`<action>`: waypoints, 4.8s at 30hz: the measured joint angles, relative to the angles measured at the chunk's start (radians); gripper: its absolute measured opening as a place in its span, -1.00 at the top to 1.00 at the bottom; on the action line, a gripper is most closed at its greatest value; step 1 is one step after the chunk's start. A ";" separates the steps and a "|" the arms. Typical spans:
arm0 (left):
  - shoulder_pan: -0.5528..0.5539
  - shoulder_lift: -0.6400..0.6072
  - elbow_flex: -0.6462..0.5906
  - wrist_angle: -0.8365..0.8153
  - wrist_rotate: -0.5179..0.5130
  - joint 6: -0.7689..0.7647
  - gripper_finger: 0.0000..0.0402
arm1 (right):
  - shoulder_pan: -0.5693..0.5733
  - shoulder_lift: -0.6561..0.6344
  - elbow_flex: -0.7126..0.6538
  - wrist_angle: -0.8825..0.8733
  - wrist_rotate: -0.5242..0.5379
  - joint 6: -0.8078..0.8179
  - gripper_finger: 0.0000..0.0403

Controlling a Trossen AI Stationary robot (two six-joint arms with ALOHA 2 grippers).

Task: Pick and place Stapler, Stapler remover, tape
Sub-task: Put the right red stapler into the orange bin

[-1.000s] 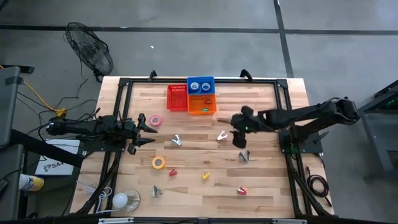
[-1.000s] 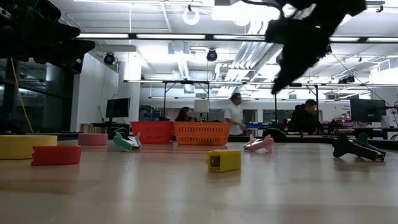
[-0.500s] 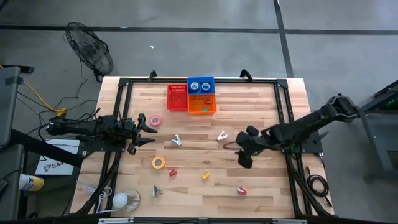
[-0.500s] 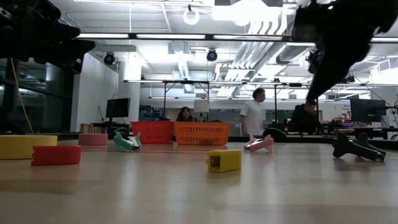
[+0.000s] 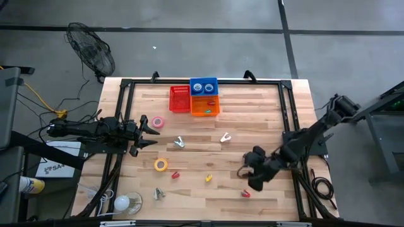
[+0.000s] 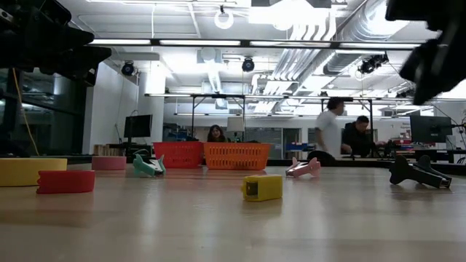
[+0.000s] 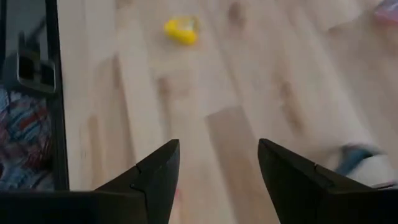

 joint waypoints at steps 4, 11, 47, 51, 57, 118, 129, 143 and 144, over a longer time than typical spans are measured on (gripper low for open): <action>0.000 0.000 0.000 0.000 0.000 0.000 0.11 | 0.049 0.105 0.000 0.069 -0.065 0.044 -0.04; 0.000 0.000 0.000 0.000 0.000 0.000 0.11 | 0.108 0.223 0.000 0.090 -0.197 0.153 -0.03; 0.000 0.000 0.000 0.000 0.000 0.000 0.11 | 0.121 0.489 0.435 -0.352 -0.247 0.070 -0.03; 0.000 0.000 0.000 0.000 0.000 0.000 0.11 | 0.120 0.527 0.473 -0.386 -0.229 0.085 -0.04; 0.000 0.000 0.000 0.000 0.000 0.000 0.11 | 0.119 0.562 0.480 -0.400 -0.236 0.118 -0.04; 0.000 0.000 0.000 0.000 0.000 0.000 0.11 | -0.327 0.625 0.738 -0.430 0.118 -0.625 0.69; 0.000 0.000 0.000 0.000 0.000 0.000 0.11 | -0.616 0.622 0.848 -0.425 0.102 -0.750 0.68; 0.000 0.000 0.000 0.000 0.000 0.000 0.11 | -0.969 0.621 0.761 -0.131 -0.040 -0.862 0.67; 0.000 0.000 0.000 0.000 0.000 0.000 0.11 | -0.987 0.621 0.742 -0.100 -0.054 -0.854 0.66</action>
